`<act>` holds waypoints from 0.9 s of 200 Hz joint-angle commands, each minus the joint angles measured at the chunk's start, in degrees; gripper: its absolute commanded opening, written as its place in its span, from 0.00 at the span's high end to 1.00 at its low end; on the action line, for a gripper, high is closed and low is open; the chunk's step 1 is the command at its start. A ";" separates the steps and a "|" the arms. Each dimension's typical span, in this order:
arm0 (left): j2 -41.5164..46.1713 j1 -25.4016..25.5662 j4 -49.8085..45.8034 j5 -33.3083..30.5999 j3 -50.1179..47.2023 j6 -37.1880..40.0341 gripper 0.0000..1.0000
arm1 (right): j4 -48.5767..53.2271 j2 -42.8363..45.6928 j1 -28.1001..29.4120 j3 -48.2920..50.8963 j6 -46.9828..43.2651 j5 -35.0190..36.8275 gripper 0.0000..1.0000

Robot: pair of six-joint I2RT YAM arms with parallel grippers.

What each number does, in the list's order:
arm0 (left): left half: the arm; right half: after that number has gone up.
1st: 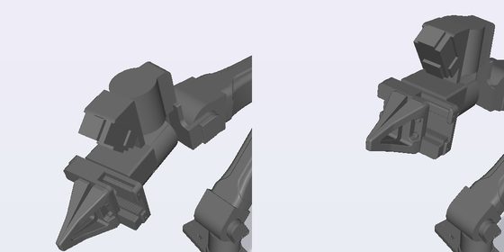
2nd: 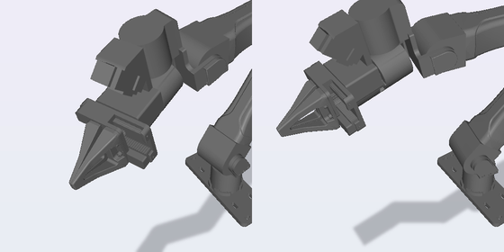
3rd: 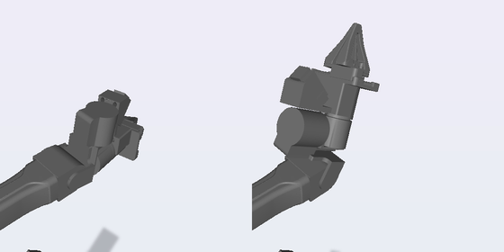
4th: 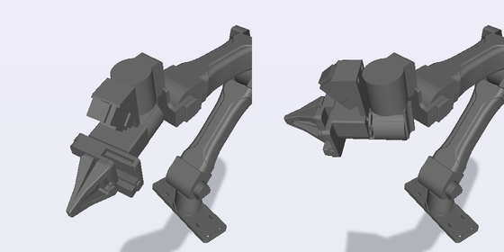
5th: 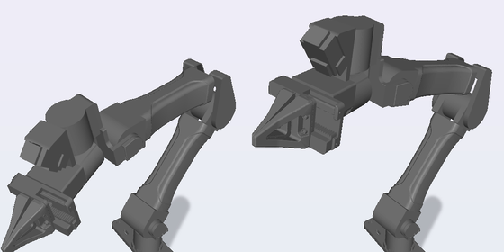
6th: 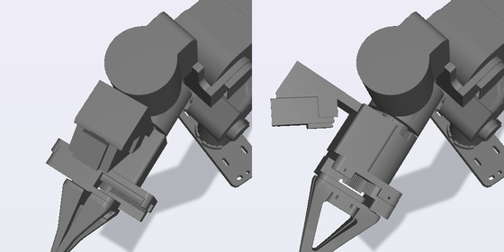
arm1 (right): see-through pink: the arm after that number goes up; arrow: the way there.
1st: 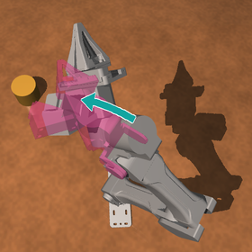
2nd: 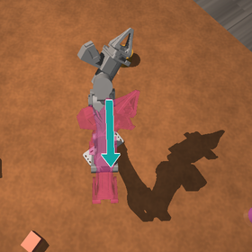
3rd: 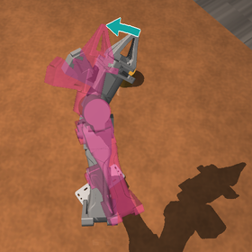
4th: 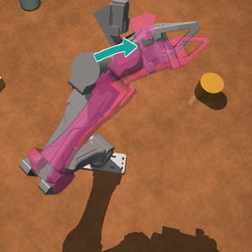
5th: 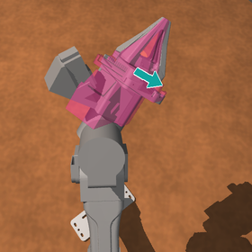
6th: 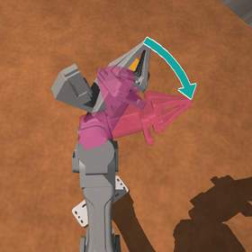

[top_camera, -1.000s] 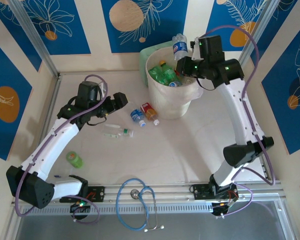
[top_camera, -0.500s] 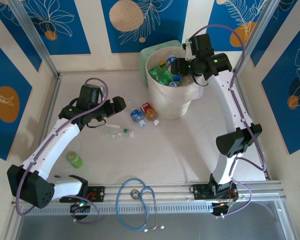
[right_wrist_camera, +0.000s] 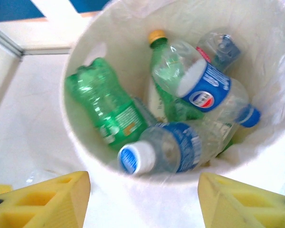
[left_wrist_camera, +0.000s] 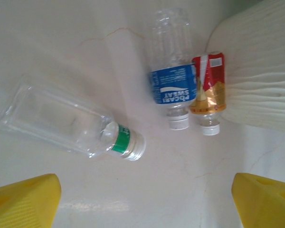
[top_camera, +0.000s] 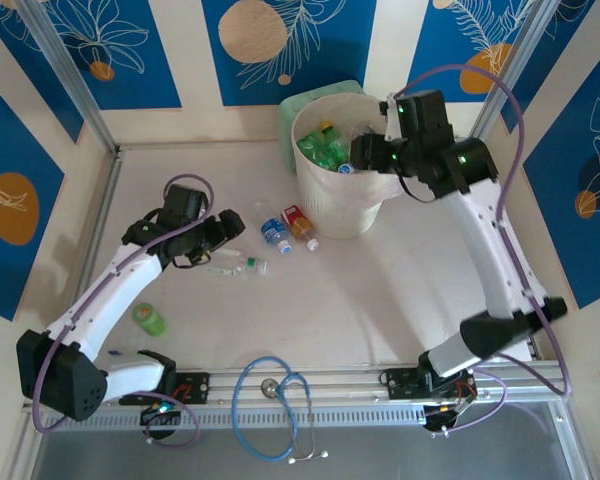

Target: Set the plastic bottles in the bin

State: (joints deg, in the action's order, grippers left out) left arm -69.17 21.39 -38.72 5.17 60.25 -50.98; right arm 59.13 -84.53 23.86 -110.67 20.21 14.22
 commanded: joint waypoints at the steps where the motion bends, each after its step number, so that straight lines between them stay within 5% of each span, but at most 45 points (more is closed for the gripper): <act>1: 1.88 -0.46 -1.88 -2.85 -2.26 -4.61 0.06 | -2.05 5.72 3.35 5.61 3.65 1.73 0.39; 73: -1.09 -0.12 1.19 -5.31 -8.54 -16.84 0.00 | -4.81 13.34 16.38 18.91 10.65 4.52 0.39; 180: -19.45 0.73 5.58 -13.19 -2.01 -21.18 0.00 | -6.64 9.75 21.97 20.35 13.43 2.20 0.38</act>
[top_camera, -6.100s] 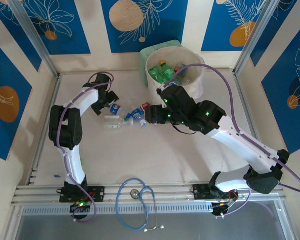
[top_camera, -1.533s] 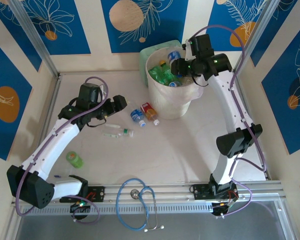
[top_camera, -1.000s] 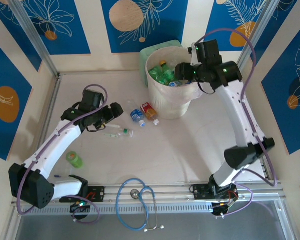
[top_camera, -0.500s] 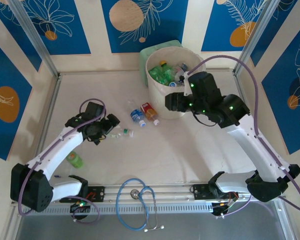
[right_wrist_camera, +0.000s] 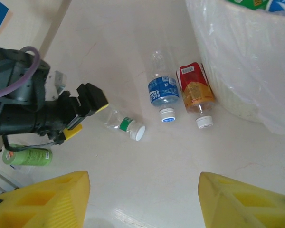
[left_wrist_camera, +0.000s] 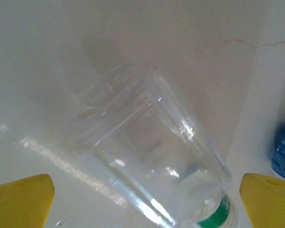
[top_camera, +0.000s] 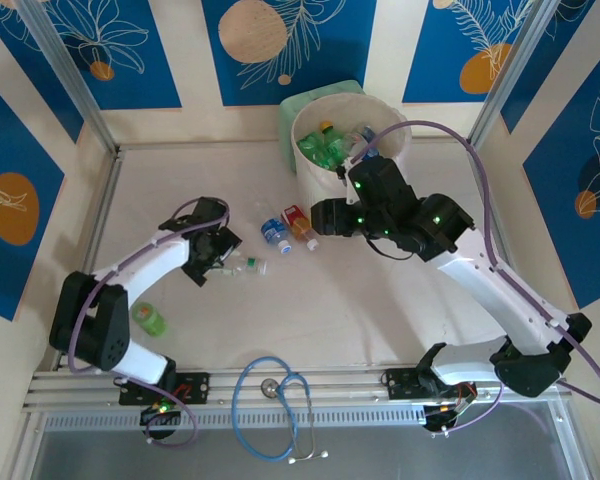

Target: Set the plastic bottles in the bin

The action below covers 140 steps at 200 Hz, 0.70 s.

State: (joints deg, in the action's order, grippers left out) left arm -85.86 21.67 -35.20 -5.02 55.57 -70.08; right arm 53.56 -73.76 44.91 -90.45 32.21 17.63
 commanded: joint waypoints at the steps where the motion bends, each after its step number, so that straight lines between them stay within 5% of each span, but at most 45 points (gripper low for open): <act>1: -2.83 0.42 2.11 -3.04 2.73 -2.08 0.00 | -1.08 -1.08 0.95 0.16 1.44 -1.25 0.38; 77: -12.89 0.30 0.05 -6.41 8.26 0.48 0.00 | -1.00 -2.18 2.88 -0.03 2.08 -1.20 0.38; 140: -15.48 0.04 0.31 -6.23 9.12 4.21 0.20 | -0.91 -2.30 3.73 0.28 2.99 -0.85 0.49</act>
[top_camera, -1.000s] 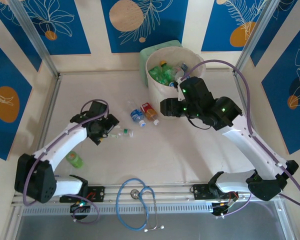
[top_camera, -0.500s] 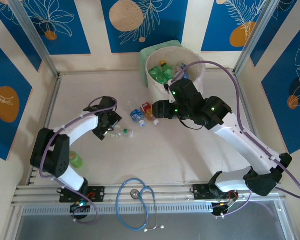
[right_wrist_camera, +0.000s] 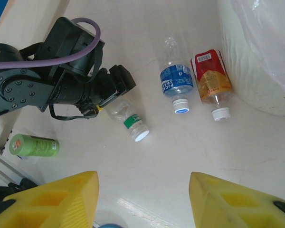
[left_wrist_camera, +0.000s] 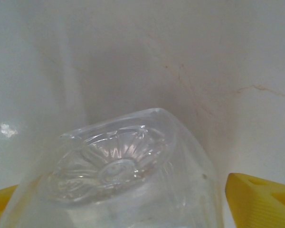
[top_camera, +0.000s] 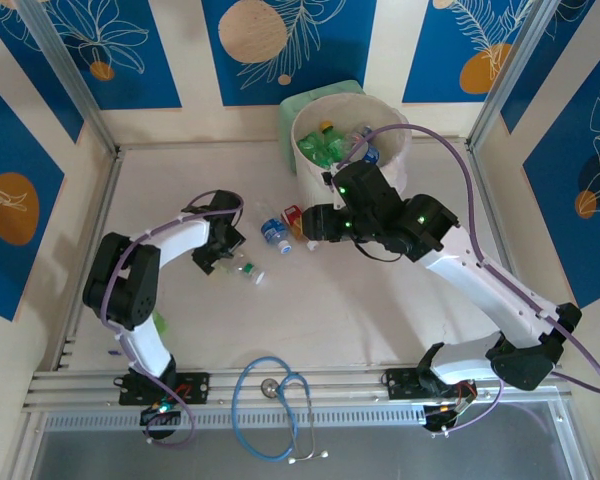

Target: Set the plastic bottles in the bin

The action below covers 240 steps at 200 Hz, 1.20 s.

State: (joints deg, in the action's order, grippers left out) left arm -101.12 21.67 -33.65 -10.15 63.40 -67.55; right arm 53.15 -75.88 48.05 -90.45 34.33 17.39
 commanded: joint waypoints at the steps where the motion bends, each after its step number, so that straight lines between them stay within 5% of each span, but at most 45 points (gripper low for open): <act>1: -0.22 0.04 -1.24 -1.10 1.29 1.74 0.20 | -0.50 -0.16 0.61 0.32 0.89 -0.60 0.49; 85: 5.88 0.04 1.51 2.18 -0.70 6.55 0.36 | -2.14 1.46 1.23 2.26 3.67 -2.45 0.52; 120: 14.74 -0.05 10.03 13.12 -2.20 8.49 0.37 | -5.27 2.18 1.84 5.05 5.89 -6.49 0.53; 163: 23.39 0.47 27.53 28.36 -4.64 2.05 0.40 | -10.89 1.83 2.56 8.01 8.41 -12.48 0.50; 240: 27.81 3.29 42.52 36.54 -3.81 -3.03 0.40 | -10.76 0.10 -0.19 6.02 9.47 -14.75 0.35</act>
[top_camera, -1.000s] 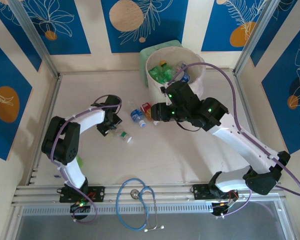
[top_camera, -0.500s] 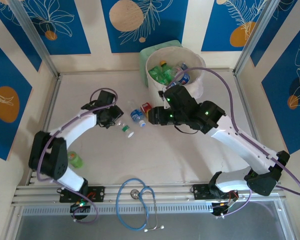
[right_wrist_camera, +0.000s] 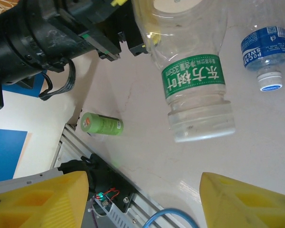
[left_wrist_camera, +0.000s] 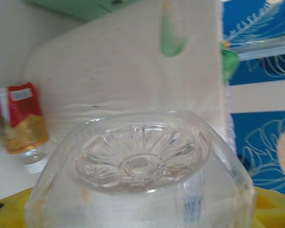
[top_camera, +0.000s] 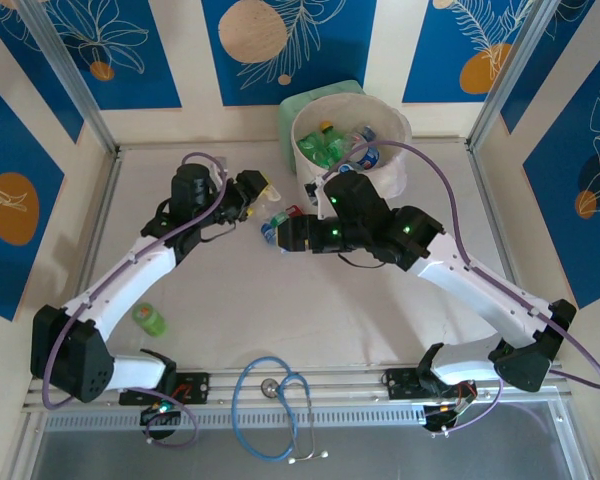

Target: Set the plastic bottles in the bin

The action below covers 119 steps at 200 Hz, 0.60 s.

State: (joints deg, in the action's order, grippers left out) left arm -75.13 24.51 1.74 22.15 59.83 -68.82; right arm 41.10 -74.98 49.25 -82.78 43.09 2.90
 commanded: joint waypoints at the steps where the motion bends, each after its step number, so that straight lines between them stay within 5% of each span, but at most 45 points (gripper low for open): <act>1: 1.83 0.45 7.27 4.31 -0.24 -1.76 0.40 | 1.40 -0.79 -1.46 -1.67 0.69 -0.17 0.35; 76: 1.57 2.35 15.35 10.03 -0.29 -4.08 0.40 | 0.92 -1.24 -4.08 -2.39 0.43 -3.72 0.24; 119: 1.55 4.13 17.38 11.25 0.71 -3.54 0.39 | -1.20 -1.88 -5.66 -2.86 1.43 -6.66 0.36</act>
State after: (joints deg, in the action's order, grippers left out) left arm -74.30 27.59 15.03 30.57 59.83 -72.20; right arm 41.19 -76.09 44.31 -83.59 44.01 -0.97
